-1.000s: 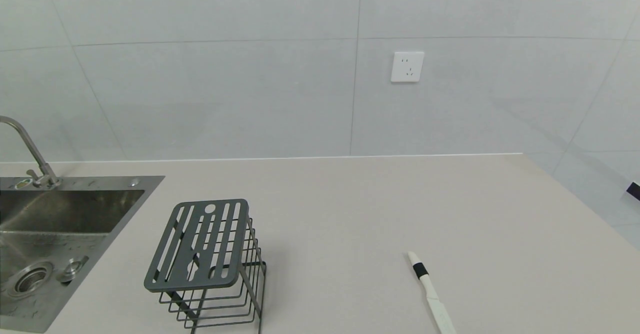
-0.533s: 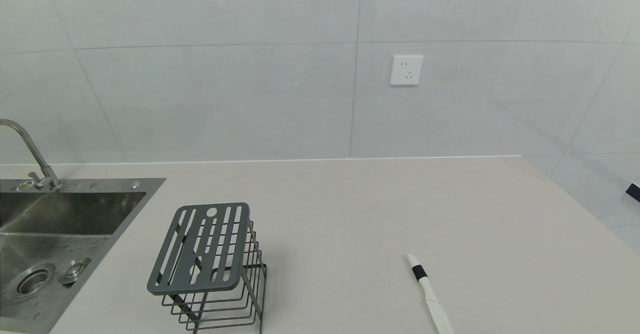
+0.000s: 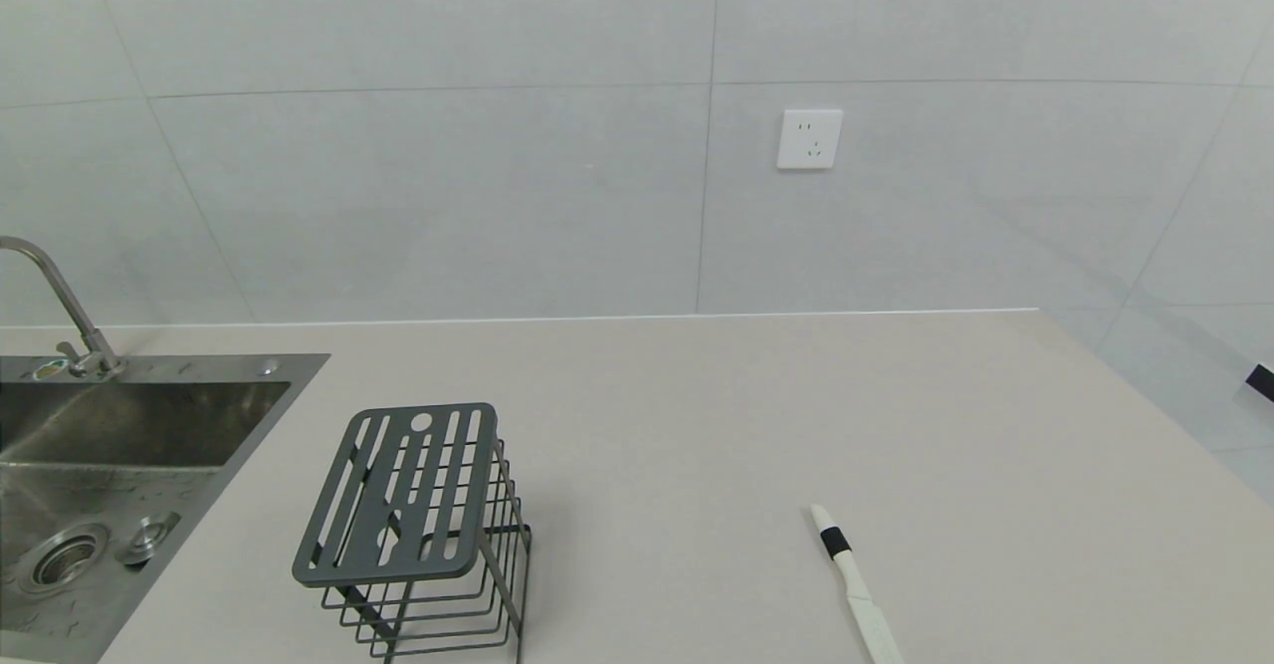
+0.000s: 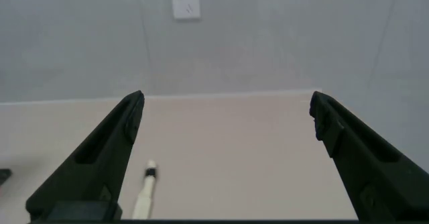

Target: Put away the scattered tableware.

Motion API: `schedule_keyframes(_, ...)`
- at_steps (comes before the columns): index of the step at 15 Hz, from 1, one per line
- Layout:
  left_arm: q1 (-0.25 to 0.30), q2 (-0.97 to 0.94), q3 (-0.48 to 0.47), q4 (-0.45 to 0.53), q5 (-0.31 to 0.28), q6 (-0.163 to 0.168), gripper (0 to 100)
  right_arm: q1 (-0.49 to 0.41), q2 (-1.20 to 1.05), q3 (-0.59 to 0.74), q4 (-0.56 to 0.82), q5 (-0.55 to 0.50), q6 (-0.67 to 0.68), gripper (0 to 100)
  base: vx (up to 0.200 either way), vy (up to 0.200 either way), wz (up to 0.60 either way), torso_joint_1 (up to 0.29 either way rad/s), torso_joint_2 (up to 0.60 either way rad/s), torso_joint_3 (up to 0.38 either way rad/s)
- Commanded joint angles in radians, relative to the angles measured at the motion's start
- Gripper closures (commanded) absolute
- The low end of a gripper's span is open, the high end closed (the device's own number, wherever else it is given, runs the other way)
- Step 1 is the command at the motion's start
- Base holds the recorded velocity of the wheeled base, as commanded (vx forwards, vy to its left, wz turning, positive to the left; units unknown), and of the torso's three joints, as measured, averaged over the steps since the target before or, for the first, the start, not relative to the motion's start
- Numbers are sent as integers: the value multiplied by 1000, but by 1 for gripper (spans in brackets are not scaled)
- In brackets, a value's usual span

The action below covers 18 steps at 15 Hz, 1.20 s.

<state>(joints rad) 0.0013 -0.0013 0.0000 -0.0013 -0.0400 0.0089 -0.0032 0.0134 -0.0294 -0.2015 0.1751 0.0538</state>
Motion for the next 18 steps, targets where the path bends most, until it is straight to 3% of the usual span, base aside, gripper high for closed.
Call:
schedule_keyframes(1,0,1,0,0,0,0,0,-3,23,-78,97,92,-2,0,0,0,0,0,0,0)
schedule_keyframes(2,0,1,0,0,0,0,0,0,91,-146,206,176,-8,0,0,0,0,0,0,0)
schedule_keyframes(6,0,1,0,1,0,0,0,23,336,-185,290,339,-25,0,0,0,0,0,0,0)
schedule_keyframes(7,0,1,0,1,0,0,0,23,336,-185,290,339,-25,0,0,0,0,0,0,0)
schedule_keyframes(8,0,1,0,1,0,0,0,112,531,-211,278,330,-28,0,0,0,0,0,0,0)
schedule_keyframes(11,0,1,0,1,0,0,0,201,706,-231,264,296,-28,0,0,0,0,0,0,0)
schedule_keyframes(16,0,1,0,1,0,0,0,275,884,-233,209,236,-35,0,0,0,0,0,0,0)
schedule_keyframes(18,0,1,0,1,0,-1,0,327,1010,-242,174,187,-126,0,0,0,0,0,0,0)
